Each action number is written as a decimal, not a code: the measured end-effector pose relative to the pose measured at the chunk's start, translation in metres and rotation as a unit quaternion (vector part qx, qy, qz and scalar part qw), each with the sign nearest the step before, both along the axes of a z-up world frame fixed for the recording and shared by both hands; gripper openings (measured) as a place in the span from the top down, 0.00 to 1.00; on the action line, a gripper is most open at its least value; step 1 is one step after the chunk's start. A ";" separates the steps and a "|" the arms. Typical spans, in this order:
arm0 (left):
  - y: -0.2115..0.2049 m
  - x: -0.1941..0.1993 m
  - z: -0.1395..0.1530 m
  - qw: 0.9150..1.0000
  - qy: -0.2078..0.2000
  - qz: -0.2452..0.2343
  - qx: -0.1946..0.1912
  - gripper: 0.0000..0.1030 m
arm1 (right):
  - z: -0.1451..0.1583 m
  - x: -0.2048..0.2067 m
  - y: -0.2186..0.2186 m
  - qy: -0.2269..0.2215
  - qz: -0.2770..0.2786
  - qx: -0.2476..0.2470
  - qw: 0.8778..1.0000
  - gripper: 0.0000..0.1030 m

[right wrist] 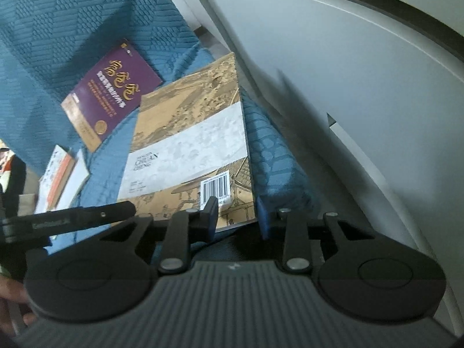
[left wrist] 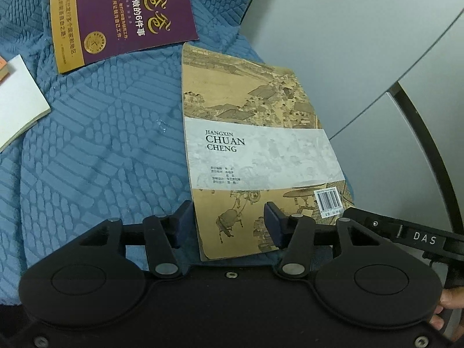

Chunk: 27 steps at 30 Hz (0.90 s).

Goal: Organize objects
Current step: 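Close the left gripper on the tan book edge while the right gripper also closes on it, then lift the tan book off the cushion with both grippers and tilt it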

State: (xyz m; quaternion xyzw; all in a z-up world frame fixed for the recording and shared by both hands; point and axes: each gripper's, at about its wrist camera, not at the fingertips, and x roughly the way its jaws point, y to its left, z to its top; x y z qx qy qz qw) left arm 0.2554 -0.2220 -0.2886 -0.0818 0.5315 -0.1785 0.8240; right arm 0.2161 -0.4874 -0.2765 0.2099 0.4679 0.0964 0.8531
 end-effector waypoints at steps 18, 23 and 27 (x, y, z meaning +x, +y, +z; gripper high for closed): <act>0.017 -0.060 -0.011 0.998 0.059 0.000 -0.030 0.45 | -0.003 -0.052 -0.021 0.035 0.008 0.031 0.999 0.67; 0.039 -0.057 -0.027 0.991 0.099 0.035 -0.078 0.33 | -0.018 -0.034 -0.036 0.062 -0.015 0.079 0.995 0.53; 0.055 -0.050 -0.048 0.979 0.139 0.062 -0.132 0.32 | -0.028 -0.018 -0.035 0.073 -0.011 0.113 0.991 0.35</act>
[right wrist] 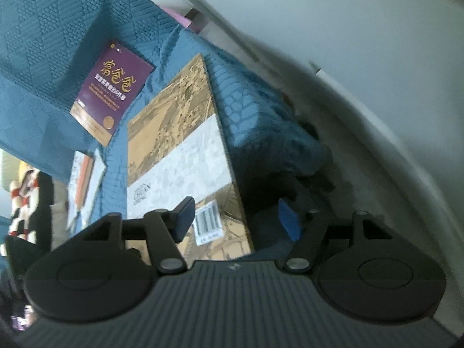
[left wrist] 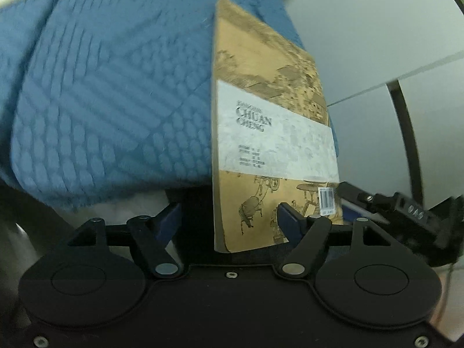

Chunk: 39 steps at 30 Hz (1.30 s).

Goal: Organize objects
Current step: 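Lift the tan book off the cushion with both grippers and tilt it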

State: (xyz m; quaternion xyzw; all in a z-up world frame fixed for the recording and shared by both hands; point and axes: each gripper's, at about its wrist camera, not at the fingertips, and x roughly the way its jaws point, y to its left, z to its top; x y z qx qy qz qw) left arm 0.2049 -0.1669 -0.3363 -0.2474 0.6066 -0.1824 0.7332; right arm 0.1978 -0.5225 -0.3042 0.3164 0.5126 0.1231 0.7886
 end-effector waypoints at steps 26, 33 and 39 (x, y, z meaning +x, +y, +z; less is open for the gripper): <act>-0.006 0.000 0.007 0.985 0.042 0.069 -0.149 0.86 | 0.039 0.010 0.015 -0.057 0.070 0.107 0.990 0.77; -0.009 0.010 0.056 0.981 -0.011 0.067 -0.182 0.85 | 0.098 0.011 0.028 -0.104 0.073 0.098 0.987 0.78; -0.009 0.010 0.083 0.980 -0.039 0.067 -0.183 0.84 | 0.124 0.009 0.047 -0.112 0.078 0.106 0.985 0.77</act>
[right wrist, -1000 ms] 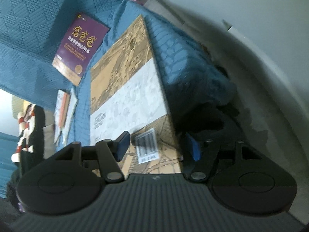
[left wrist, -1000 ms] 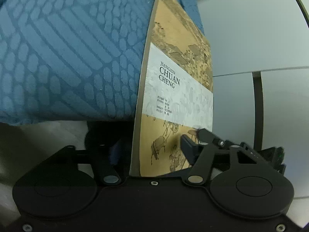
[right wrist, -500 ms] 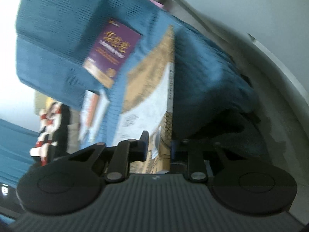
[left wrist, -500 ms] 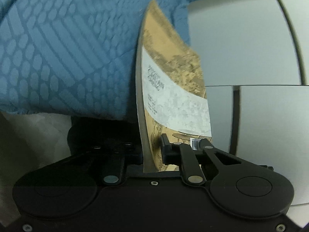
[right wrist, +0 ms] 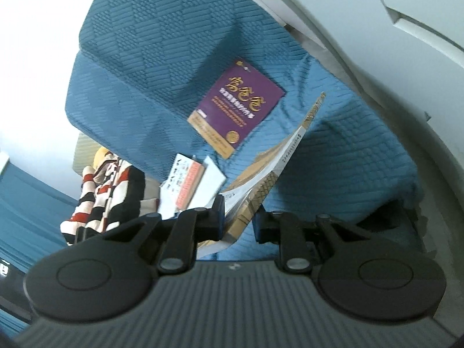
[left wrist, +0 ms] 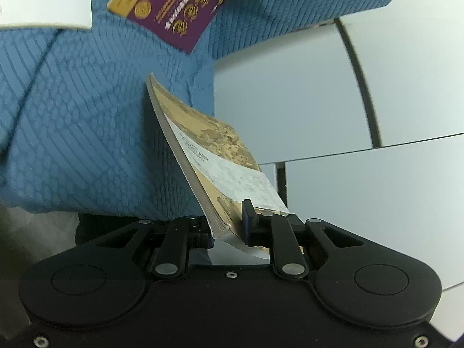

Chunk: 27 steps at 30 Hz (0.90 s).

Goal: Organize objects
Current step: 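Lift the tan book off the cushion with both grippers and tilt it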

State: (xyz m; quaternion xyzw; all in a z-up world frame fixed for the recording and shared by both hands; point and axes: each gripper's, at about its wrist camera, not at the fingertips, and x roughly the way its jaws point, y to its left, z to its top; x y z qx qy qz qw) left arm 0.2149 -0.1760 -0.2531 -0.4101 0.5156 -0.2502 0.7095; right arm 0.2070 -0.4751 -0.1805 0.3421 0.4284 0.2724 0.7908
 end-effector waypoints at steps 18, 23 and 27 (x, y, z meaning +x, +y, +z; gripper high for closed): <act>0.063 0.001 0.068 0.995 -0.067 0.067 -0.009 0.84 | 0.059 0.011 0.101 -0.043 0.070 0.016 0.997 0.77; 0.080 -0.001 0.066 0.994 -0.072 0.079 -0.006 0.84 | 0.056 0.015 0.126 -0.039 0.089 0.020 0.995 0.77; 0.089 -0.001 0.054 0.994 -0.070 0.085 -0.006 0.84 | 0.045 0.019 0.142 -0.034 0.102 0.018 0.994 0.77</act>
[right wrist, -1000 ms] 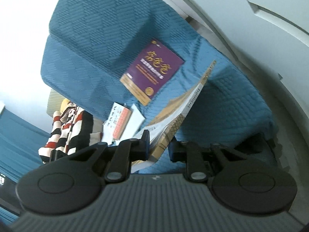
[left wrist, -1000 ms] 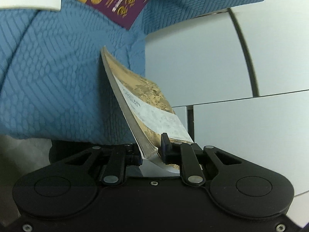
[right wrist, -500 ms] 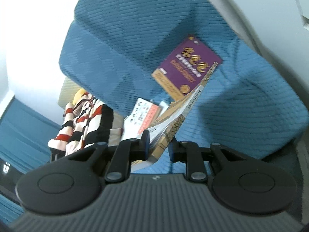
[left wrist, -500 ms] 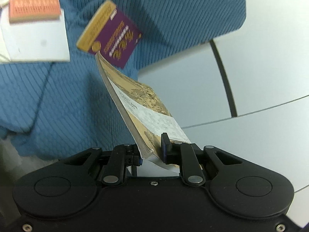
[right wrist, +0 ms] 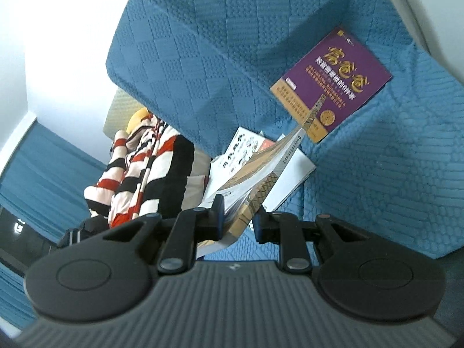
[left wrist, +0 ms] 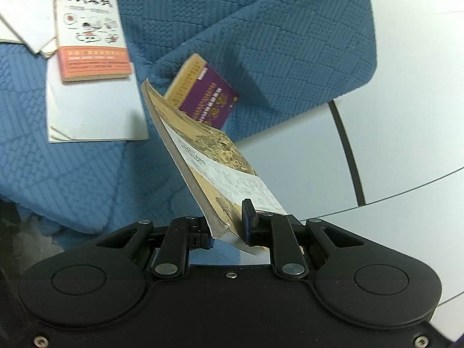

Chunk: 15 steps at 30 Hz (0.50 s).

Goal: Organize objects
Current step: 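Lift the tan book off the cushion with both grippers and tilt it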

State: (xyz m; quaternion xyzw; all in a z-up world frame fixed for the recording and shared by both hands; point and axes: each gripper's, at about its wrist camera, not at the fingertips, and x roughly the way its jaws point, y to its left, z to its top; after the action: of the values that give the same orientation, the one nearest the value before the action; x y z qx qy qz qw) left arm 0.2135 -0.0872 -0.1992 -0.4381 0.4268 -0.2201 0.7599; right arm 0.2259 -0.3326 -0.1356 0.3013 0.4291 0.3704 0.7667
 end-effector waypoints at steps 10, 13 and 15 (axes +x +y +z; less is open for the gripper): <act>-0.009 0.003 -0.054 0.999 0.028 -0.024 0.003 0.84 | -0.041 -0.001 0.010 0.028 0.001 -0.026 0.999 0.77; -0.019 -0.003 -0.066 0.999 0.029 -0.039 0.014 0.84 | -0.055 -0.007 0.007 0.038 -0.001 -0.035 0.999 0.77; -0.027 -0.006 -0.074 0.998 0.034 -0.050 0.026 0.84 | -0.064 -0.012 0.005 0.044 -0.005 -0.043 0.998 0.77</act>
State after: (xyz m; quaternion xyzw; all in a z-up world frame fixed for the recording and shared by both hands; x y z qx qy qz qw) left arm 0.2072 -0.1145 -0.2735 -0.4035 0.4796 -0.2312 0.7441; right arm 0.2140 -0.3278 -0.2000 0.2862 0.4762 0.3339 0.7615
